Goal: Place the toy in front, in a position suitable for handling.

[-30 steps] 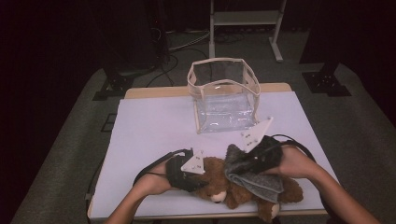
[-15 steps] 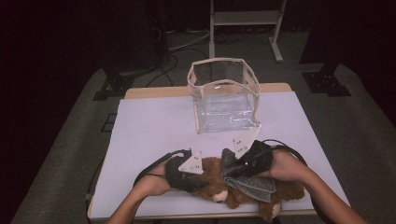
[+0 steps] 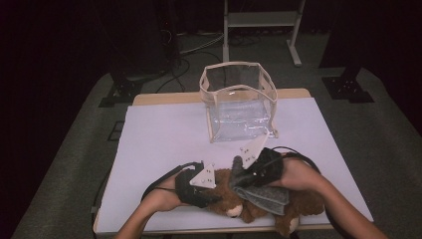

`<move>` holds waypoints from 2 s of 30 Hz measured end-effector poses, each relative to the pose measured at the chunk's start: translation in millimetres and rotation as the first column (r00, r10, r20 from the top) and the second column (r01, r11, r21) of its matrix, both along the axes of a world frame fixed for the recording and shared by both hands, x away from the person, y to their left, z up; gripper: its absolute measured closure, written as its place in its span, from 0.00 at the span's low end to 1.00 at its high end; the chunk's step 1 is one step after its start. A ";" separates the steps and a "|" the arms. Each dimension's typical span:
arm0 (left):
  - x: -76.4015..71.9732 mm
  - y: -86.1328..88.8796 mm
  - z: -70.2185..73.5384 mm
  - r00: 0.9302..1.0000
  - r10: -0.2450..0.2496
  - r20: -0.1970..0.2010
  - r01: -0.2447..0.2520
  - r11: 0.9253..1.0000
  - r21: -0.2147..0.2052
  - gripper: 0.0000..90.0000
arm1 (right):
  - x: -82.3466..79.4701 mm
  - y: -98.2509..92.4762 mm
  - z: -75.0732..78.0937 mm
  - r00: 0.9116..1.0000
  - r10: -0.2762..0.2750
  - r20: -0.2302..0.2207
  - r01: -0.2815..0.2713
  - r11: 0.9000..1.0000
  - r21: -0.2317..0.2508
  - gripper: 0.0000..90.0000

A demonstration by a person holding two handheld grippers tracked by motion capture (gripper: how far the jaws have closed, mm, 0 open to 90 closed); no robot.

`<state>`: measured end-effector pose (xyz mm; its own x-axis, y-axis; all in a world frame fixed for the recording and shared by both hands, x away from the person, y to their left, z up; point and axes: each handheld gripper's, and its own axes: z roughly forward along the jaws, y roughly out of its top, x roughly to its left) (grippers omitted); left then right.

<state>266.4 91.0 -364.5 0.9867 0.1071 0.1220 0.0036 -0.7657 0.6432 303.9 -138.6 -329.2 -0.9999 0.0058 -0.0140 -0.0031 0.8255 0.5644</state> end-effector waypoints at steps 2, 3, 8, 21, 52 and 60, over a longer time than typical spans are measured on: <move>-0.3 0.1 -0.3 1.000 -0.007 0.003 0.007 1.000 0.003 0.64 | 2.2 -23.9 0.9 0.998 -0.062 -0.028 0.063 0.998 0.025 0.85; -0.4 0.1 -0.8 1.000 -0.004 0.001 0.004 1.000 0.002 0.64 | 2.7 -31.8 1.6 0.996 -0.082 -0.026 0.082 0.996 0.036 0.85; 1.5 0.4 -0.3 1.000 -0.010 -0.012 0.010 1.000 0.007 0.63 | 3.2 -67.2 -6.7 0.984 -0.162 -0.074 0.167 0.984 0.069 0.85; 9.2 -20.4 23.9 0.997 -0.016 -0.074 0.018 1.000 0.019 0.41 | -18.3 -50.4 -23.1 0.992 -0.113 -0.057 0.118 0.990 0.079 0.86; 23.8 -59.5 2.1 0.987 -0.012 -0.162 0.038 0.987 0.156 0.24 | -22.4 -64.3 -29.8 0.985 -0.166 -0.053 0.171 0.979 0.110 0.86; 31.6 -76.6 -8.1 0.986 -0.032 -0.164 0.063 0.980 0.191 0.28 | -21.1 -67.3 -32.3 0.985 -0.164 -0.055 0.170 0.977 0.130 0.85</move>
<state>298.0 14.4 -372.6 0.9985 0.0496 -0.0237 0.0549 -0.8778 0.4758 282.8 -205.8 -361.6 -0.9843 0.1715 0.0423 0.1558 0.7295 0.6660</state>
